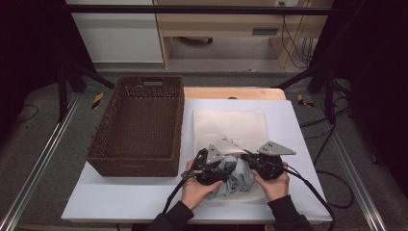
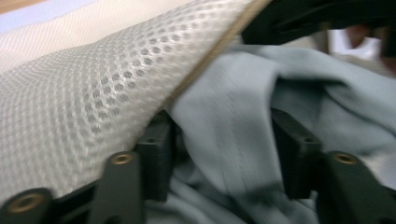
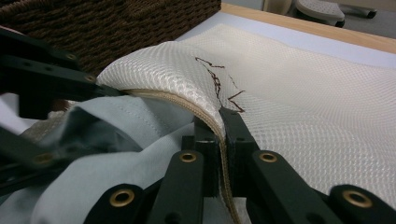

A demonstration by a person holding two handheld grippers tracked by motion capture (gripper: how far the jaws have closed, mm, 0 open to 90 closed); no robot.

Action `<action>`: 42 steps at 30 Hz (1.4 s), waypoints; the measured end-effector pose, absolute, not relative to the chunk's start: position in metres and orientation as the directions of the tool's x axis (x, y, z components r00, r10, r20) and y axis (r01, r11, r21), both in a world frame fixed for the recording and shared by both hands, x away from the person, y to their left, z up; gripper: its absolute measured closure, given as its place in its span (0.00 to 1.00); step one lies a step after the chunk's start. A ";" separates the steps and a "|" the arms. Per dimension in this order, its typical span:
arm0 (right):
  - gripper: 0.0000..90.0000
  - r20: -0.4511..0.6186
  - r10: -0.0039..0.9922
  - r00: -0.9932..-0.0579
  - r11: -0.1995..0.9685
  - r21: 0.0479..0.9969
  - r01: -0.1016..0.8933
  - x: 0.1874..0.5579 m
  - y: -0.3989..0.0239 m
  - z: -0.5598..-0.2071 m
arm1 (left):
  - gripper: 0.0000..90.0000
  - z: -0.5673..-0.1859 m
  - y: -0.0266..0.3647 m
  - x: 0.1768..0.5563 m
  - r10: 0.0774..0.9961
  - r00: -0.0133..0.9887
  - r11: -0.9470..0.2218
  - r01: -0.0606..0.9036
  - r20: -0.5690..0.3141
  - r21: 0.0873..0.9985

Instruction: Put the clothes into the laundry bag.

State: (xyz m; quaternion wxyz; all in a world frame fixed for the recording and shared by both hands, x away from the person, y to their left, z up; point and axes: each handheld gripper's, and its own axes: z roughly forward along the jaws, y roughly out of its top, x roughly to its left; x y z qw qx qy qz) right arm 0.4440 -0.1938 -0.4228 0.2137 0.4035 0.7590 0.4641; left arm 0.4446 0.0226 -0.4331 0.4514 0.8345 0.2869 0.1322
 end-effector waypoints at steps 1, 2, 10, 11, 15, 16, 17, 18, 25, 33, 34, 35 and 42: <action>0.96 0.050 0.813 -0.580 0.241 0.878 0.413 0.444 -0.194 -0.423 | 0.43 -0.431 0.026 0.440 0.589 0.807 -0.429 0.345 -0.031 0.835; 0.96 0.053 0.815 -0.576 0.238 0.877 0.417 0.444 -0.194 -0.422 | 0.40 -0.428 0.029 0.435 0.585 0.811 -0.429 0.333 -0.022 0.840; 0.96 0.042 0.819 -0.573 0.246 0.876 0.415 0.445 -0.195 -0.423 | 0.37 -0.430 0.041 0.415 0.555 0.832 -0.456 0.328 -0.024 0.828; 0.96 0.042 0.818 -0.573 0.245 0.876 0.415 0.445 -0.195 -0.423 | 0.40 -0.435 0.040 0.415 0.551 0.834 -0.467 0.337 -0.029 0.818; 0.96 0.048 0.817 -0.575 0.246 0.872 0.422 0.445 -0.194 -0.424 | 0.53 -0.453 0.030 0.422 0.554 0.830 -0.486 0.385 -0.064 0.785; 0.96 0.048 0.817 -0.575 0.248 0.871 0.424 0.445 -0.194 -0.424 | 0.60 -0.455 0.027 0.423 0.562 0.825 -0.489 0.389 -0.059 0.781; 0.96 0.047 0.817 -0.575 0.249 0.870 0.425 0.445 -0.193 -0.425 | 0.67 -0.457 0.024 0.425 0.570 0.820 -0.491 0.398 -0.060 0.775; 0.96 0.045 0.816 -0.576 0.250 0.872 0.421 0.445 -0.193 -0.425 | 0.72 -0.458 0.021 0.426 0.575 0.816 -0.492 0.405 -0.061 0.771; 0.96 0.051 0.813 -0.580 0.243 0.876 0.417 0.444 -0.194 -0.423 | 0.89 -0.448 0.017 0.436 0.605 0.795 -0.464 0.404 -0.051 0.788; 0.96 0.051 0.814 -0.579 0.233 0.884 0.405 0.444 -0.195 -0.421 | 0.90 -0.450 0.002 0.456 0.669 0.743 -0.451 0.409 -0.003 0.793; 0.96 0.052 0.813 -0.581 0.232 0.885 0.404 0.443 -0.196 -0.421 | 0.90 -0.453 0.000 0.458 0.676 0.737 -0.451 0.415 -0.001 0.791; 0.96 0.053 0.813 -0.580 0.231 0.885 0.404 0.443 -0.196 -0.421 | 0.89 -0.455 -0.002 0.460 0.681 0.732 -0.451 0.420 -0.001 0.788; 0.96 0.048 0.813 -0.580 0.240 0.881 0.409 0.444 -0.196 -0.421 | 0.70 -0.454 0.008 0.455 0.655 0.754 -0.421 0.413 -0.045 0.807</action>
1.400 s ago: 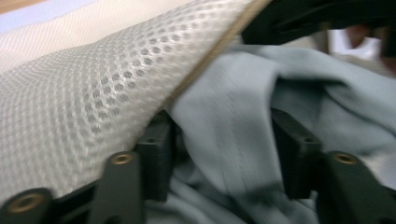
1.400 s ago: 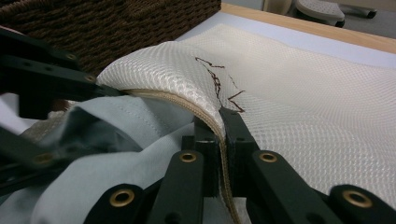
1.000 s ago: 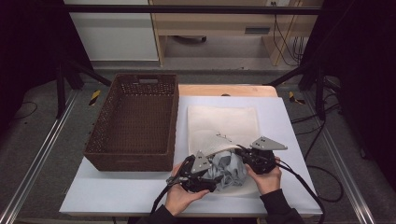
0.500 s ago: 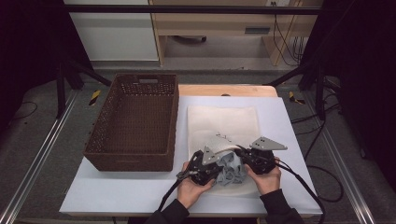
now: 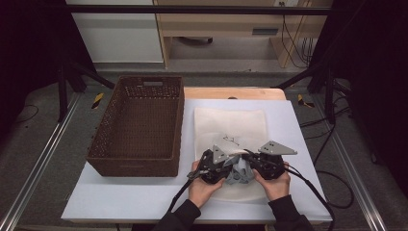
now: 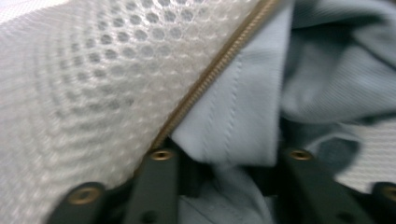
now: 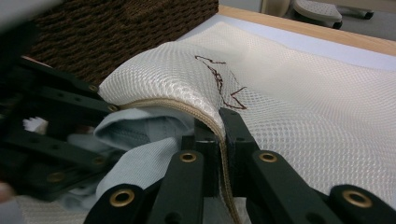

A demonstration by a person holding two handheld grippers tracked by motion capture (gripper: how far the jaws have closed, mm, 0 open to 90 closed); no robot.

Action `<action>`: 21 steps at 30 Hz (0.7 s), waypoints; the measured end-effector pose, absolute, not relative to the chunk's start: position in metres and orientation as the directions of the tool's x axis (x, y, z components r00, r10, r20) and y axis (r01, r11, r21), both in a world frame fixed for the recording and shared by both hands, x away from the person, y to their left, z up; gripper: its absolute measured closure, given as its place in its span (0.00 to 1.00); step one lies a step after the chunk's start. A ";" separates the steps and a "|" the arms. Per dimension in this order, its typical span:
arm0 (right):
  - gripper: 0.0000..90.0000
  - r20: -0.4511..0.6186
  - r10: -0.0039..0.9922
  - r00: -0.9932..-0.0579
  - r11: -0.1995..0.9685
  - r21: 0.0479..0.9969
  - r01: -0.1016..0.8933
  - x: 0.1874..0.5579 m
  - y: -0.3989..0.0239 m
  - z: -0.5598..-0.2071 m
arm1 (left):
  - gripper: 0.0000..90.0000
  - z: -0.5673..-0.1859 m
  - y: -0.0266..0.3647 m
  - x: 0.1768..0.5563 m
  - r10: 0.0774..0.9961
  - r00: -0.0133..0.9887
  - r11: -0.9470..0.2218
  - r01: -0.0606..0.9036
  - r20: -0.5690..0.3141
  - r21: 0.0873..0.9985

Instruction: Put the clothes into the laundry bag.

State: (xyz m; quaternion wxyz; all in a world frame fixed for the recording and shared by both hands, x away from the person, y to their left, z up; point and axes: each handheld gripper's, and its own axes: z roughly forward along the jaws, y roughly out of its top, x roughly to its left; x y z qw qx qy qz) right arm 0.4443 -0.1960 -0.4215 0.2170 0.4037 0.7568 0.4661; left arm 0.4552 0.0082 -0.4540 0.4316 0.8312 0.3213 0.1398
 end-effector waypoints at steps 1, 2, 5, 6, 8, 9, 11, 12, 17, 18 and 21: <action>0.96 0.049 0.815 -0.578 0.238 0.880 0.411 0.444 -0.196 -0.421 | 0.65 -0.451 0.012 0.452 0.646 0.761 -0.412 0.412 -0.058 0.812; 0.96 0.051 0.815 -0.577 0.238 0.879 0.414 0.444 -0.196 -0.421 | 0.60 -0.449 0.015 0.449 0.638 0.767 -0.406 0.407 -0.065 0.818; 0.96 0.052 0.817 -0.574 0.236 0.879 0.415 0.445 -0.196 -0.422 | 0.45 -0.440 0.021 0.436 0.616 0.786 -0.420 0.385 -0.052 0.822; 0.96 0.049 0.817 -0.574 0.238 0.879 0.413 0.445 -0.196 -0.422 | 0.40 -0.437 0.022 0.430 0.609 0.792 -0.437 0.371 -0.034 0.819; 0.96 0.049 0.819 -0.572 0.238 0.878 0.416 0.445 -0.196 -0.422 | 0.37 -0.437 0.024 0.422 0.599 0.801 -0.454 0.354 -0.014 0.818; 0.96 0.047 0.819 -0.571 0.239 0.878 0.415 0.444 -0.196 -0.422 | 0.36 -0.440 0.025 0.419 0.596 0.803 -0.456 0.357 -0.018 0.815; 0.96 0.047 0.819 -0.572 0.239 0.878 0.414 0.444 -0.196 -0.422 | 0.35 -0.447 0.026 0.415 0.599 0.800 -0.466 0.362 -0.013 0.807; 0.96 0.049 0.819 -0.571 0.238 0.878 0.415 0.444 -0.196 -0.422 | 0.36 -0.453 0.026 0.415 0.607 0.794 -0.475 0.368 -0.005 0.799; 0.96 0.048 0.816 -0.576 0.242 0.877 0.416 0.445 -0.196 -0.423 | 0.67 -0.466 0.024 0.425 0.646 0.762 -0.458 0.436 -0.047 0.775; 0.96 0.050 0.817 -0.575 0.241 0.875 0.419 0.445 -0.195 -0.423 | 0.74 -0.466 0.024 0.427 0.646 0.761 -0.453 0.444 -0.059 0.773; 0.96 0.049 0.816 -0.576 0.242 0.876 0.417 0.445 -0.195 -0.423 | 0.87 -0.461 0.022 0.431 0.648 0.758 -0.440 0.453 -0.075 0.775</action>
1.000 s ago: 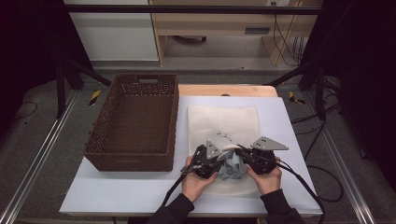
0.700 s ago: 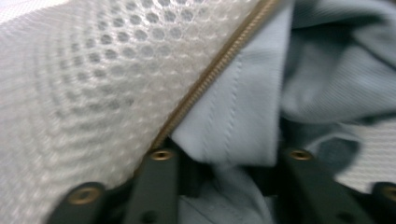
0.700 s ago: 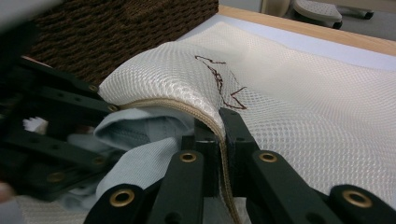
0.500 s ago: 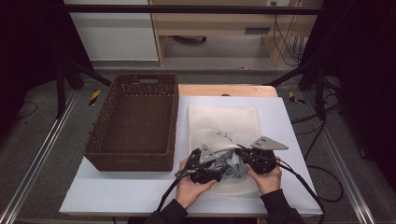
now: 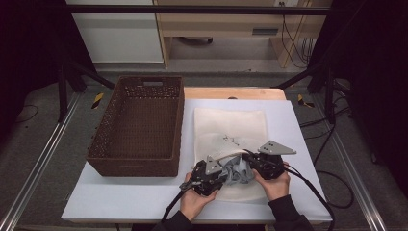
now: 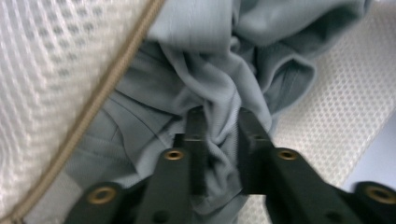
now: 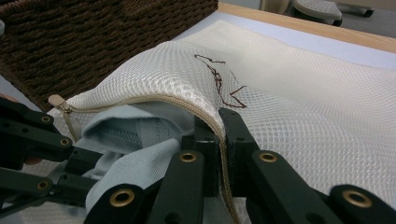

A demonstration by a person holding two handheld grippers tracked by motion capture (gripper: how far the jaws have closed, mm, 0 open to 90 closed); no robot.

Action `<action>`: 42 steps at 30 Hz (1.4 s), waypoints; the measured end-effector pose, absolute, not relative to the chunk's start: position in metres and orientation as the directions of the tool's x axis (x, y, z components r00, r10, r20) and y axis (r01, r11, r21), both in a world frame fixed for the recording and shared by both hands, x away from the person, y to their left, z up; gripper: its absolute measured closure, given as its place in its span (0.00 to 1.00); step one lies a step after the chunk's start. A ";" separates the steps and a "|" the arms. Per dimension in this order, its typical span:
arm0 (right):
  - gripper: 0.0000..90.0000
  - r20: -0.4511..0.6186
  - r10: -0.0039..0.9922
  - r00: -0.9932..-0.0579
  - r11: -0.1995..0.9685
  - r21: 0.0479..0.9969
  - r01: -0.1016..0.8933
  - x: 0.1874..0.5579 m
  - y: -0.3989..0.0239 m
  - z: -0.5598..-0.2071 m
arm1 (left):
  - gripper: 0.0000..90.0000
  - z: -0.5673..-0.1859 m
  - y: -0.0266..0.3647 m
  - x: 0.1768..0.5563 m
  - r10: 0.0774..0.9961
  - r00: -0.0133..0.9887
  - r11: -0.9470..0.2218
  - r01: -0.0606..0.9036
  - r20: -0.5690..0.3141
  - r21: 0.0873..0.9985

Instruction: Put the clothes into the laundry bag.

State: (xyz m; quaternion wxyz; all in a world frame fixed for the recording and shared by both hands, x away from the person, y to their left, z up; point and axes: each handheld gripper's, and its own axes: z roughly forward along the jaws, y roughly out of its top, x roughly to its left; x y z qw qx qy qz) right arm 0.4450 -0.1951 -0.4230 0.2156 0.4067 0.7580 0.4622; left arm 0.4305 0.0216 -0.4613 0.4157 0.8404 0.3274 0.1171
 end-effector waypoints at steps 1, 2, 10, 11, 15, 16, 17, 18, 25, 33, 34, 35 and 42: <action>0.96 0.050 0.815 -0.577 0.243 0.875 0.418 0.445 -0.195 -0.423 | 0.88 -0.459 0.020 0.430 0.647 0.760 -0.441 0.446 -0.069 0.779; 0.96 0.053 0.815 -0.577 0.240 0.876 0.419 0.445 -0.195 -0.423 | 0.89 -0.458 0.019 0.430 0.648 0.759 -0.438 0.439 -0.063 0.784; 0.96 0.058 0.814 -0.578 0.230 0.882 0.412 0.443 -0.196 -0.421 | 0.89 -0.458 -0.003 0.453 0.686 0.728 -0.447 0.418 0.003 0.791; 0.96 0.060 0.813 -0.579 0.228 0.883 0.411 0.443 -0.196 -0.420 | 0.89 -0.460 -0.004 0.456 0.692 0.722 -0.441 0.422 0.001 0.792; 0.96 0.059 0.810 -0.583 0.227 0.885 0.406 0.443 -0.198 -0.419 | 0.88 -0.464 -0.003 0.460 0.693 0.721 -0.434 0.418 -0.001 0.798; 0.96 0.062 0.810 -0.584 0.229 0.882 0.412 0.443 -0.198 -0.419 | 0.87 -0.464 -0.002 0.460 0.692 0.722 -0.435 0.417 0.000 0.798; 0.96 0.062 0.810 -0.584 0.229 0.882 0.412 0.443 -0.198 -0.419 | 0.85 -0.464 -0.002 0.460 0.692 0.722 -0.435 0.417 0.000 0.798; 0.96 0.056 0.813 -0.580 0.233 0.881 0.412 0.443 -0.197 -0.420 | 0.80 -0.463 -0.001 0.458 0.692 0.722 -0.430 0.419 -0.007 0.800; 0.96 0.050 0.822 -0.568 0.232 0.881 0.413 0.444 -0.198 -0.420 | 0.53 -0.442 0.016 0.425 0.650 0.760 -0.401 0.371 -0.025 0.838; 0.96 0.056 0.822 -0.567 0.228 0.880 0.417 0.444 -0.198 -0.420 | 0.49 -0.459 -0.008 0.436 0.650 0.758 -0.425 0.414 -0.047 0.805; 0.96 0.056 0.821 -0.568 0.229 0.879 0.418 0.444 -0.198 -0.420 | 0.50 -0.462 -0.012 0.439 0.656 0.753 -0.428 0.420 -0.044 0.801; 0.96 0.055 0.820 -0.570 0.231 0.879 0.418 0.445 -0.198 -0.420 | 0.52 -0.464 -0.015 0.442 0.664 0.747 -0.428 0.423 -0.040 0.799; 0.96 0.061 0.818 -0.572 0.230 0.877 0.423 0.444 -0.197 -0.420 | 0.89 -0.463 -0.020 0.457 0.706 0.707 -0.397 0.446 -0.044 0.802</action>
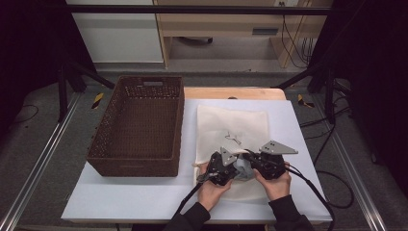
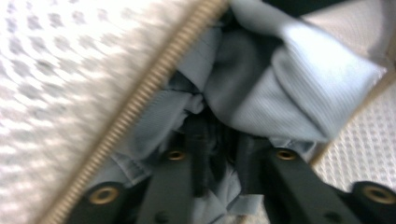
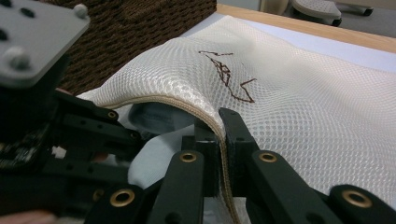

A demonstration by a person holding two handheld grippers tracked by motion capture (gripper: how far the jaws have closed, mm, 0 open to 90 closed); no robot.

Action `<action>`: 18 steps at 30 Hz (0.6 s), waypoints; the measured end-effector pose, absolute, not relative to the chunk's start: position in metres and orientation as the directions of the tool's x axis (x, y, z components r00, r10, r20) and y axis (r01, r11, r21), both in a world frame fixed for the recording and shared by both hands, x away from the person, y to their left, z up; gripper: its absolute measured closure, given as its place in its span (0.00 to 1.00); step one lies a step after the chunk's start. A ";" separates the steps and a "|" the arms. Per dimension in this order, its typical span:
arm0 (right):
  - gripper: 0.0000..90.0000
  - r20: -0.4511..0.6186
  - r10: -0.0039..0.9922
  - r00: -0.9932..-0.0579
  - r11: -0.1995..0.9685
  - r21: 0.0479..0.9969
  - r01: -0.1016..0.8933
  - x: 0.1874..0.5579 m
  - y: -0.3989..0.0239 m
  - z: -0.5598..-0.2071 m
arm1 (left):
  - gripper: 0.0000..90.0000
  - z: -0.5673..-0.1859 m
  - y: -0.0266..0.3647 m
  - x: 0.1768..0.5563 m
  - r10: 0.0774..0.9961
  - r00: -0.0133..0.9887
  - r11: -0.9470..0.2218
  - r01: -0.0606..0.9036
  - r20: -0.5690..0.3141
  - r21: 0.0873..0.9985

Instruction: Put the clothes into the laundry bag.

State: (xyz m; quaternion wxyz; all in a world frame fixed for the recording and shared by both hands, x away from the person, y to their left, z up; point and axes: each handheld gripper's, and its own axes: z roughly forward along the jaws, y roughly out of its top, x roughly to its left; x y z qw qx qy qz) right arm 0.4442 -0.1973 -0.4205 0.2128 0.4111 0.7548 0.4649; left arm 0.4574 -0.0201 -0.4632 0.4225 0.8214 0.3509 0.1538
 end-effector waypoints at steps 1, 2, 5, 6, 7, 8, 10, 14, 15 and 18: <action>0.96 0.063 0.818 -0.572 0.229 0.877 0.423 0.444 -0.197 -0.420 | 0.90 -0.462 -0.020 0.459 0.708 0.704 -0.390 0.443 -0.045 0.807; 0.96 0.063 0.817 -0.573 0.229 0.877 0.422 0.444 -0.197 -0.420 | 0.91 -0.461 -0.020 0.459 0.712 0.702 -0.389 0.428 -0.029 0.815; 0.96 0.072 0.814 -0.577 0.222 0.879 0.423 0.444 -0.198 -0.419 | 0.93 -0.459 -0.020 0.462 0.726 0.688 -0.391 0.406 0.005 0.826; 0.97 0.075 0.809 -0.583 0.217 0.883 0.415 0.443 -0.198 -0.418 | 0.93 -0.460 -0.022 0.466 0.732 0.681 -0.391 0.414 0.006 0.822; 0.97 0.074 0.809 -0.583 0.215 0.886 0.410 0.442 -0.198 -0.417 | 0.93 -0.461 -0.023 0.469 0.735 0.678 -0.387 0.415 0.003 0.823; 0.97 0.072 0.810 -0.582 0.213 0.888 0.407 0.441 -0.198 -0.417 | 0.93 -0.462 -0.023 0.470 0.733 0.680 -0.391 0.418 0.003 0.820; 0.97 0.070 0.812 -0.579 0.215 0.887 0.410 0.442 -0.199 -0.417 | 0.92 -0.465 -0.024 0.473 0.726 0.688 -0.400 0.407 0.013 0.821; 0.97 0.064 0.819 -0.570 0.225 0.878 0.422 0.444 -0.198 -0.419 | 0.81 -0.461 -0.018 0.468 0.700 0.714 -0.382 0.408 -0.028 0.829; 0.97 0.059 0.819 -0.570 0.230 0.877 0.421 0.444 -0.199 -0.420 | 0.77 -0.458 -0.013 0.465 0.686 0.726 -0.370 0.411 -0.053 0.833; 0.97 0.057 0.823 -0.564 0.230 0.876 0.424 0.445 -0.199 -0.420 | 0.66 -0.447 -0.001 0.453 0.657 0.750 -0.355 0.401 -0.079 0.845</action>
